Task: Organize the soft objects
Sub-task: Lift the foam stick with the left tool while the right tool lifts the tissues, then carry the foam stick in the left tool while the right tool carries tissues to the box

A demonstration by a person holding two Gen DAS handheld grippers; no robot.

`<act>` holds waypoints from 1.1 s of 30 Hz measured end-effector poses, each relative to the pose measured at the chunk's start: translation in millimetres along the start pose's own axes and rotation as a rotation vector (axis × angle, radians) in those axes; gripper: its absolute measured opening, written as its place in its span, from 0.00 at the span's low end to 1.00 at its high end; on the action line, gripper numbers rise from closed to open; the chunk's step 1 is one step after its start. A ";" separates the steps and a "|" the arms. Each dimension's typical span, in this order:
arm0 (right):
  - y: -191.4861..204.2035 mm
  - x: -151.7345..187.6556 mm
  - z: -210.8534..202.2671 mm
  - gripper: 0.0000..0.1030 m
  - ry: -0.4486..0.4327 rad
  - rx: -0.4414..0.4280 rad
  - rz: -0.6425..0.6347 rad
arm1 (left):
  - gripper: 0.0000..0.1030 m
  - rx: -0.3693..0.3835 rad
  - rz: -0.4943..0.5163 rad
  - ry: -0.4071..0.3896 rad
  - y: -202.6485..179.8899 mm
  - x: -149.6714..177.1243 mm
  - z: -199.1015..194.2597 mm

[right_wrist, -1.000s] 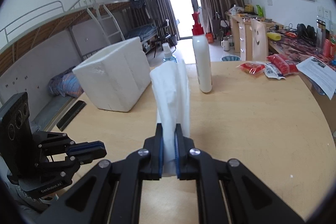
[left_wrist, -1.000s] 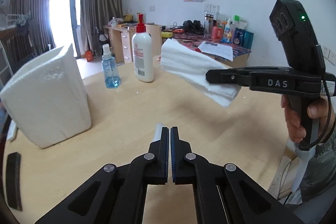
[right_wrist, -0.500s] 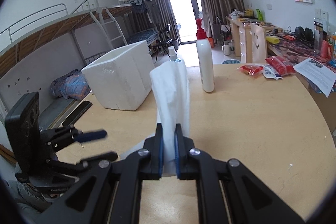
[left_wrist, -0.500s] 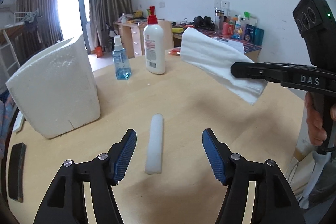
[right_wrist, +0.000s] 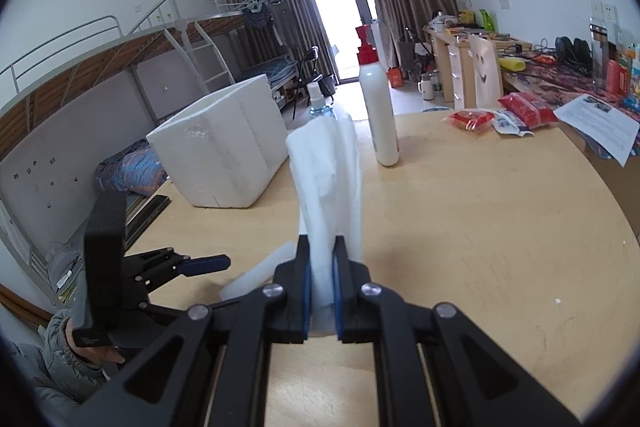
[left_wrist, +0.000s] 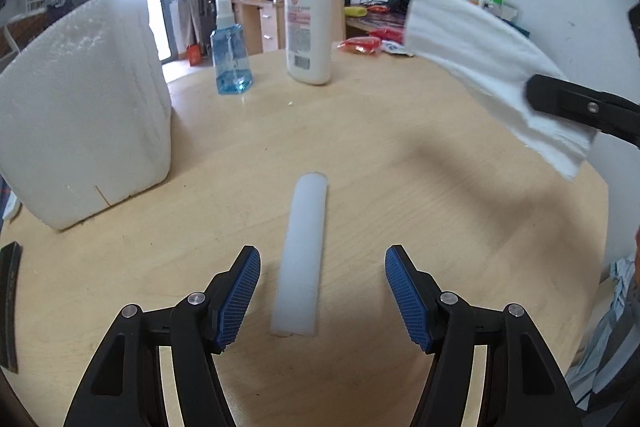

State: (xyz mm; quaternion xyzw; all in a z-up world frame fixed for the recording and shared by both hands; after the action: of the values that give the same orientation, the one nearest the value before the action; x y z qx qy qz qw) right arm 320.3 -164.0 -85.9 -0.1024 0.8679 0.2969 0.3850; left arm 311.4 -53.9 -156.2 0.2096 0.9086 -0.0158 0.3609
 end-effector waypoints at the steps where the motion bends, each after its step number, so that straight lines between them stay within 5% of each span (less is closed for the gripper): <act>1: -0.5 0.6 -0.4 0.11 -0.002 0.002 0.000 | 0.64 0.002 -0.003 0.003 0.5 0.4 1.8; 14: -2.2 5.9 -4.8 0.11 -0.006 -0.019 0.013 | 0.44 -0.014 -0.013 0.055 5.5 9.0 11.5; 17: -2.2 6.9 -5.2 0.11 -0.008 -0.021 0.012 | 0.21 -0.035 -0.004 0.059 5.9 7.5 11.3; 26: -0.3 6.7 -14.5 0.11 -0.029 -0.028 0.025 | 0.13 -0.035 0.000 0.014 3.3 1.9 -0.2; 33: 4.5 3.0 -23.7 0.11 -0.060 -0.039 0.018 | 0.13 -0.035 0.042 -0.099 -5.9 -19.6 -36.6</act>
State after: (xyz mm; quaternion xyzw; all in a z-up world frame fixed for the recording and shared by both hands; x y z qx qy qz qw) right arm 302.0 -174.3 -73.6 -0.0933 0.8509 0.3199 0.4062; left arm 298.0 -59.9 -117.0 0.2211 0.8852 -0.0025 0.4092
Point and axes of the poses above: each gripper's, at about its wrist camera, not at the fingertips, and z roughly the way its jaws point, y to its left, x to its underside, the point moved 10 cm from there along z, roughly the way its jaws point, and after that the axes turned 12 degrees about z, right-handed, at the moved point
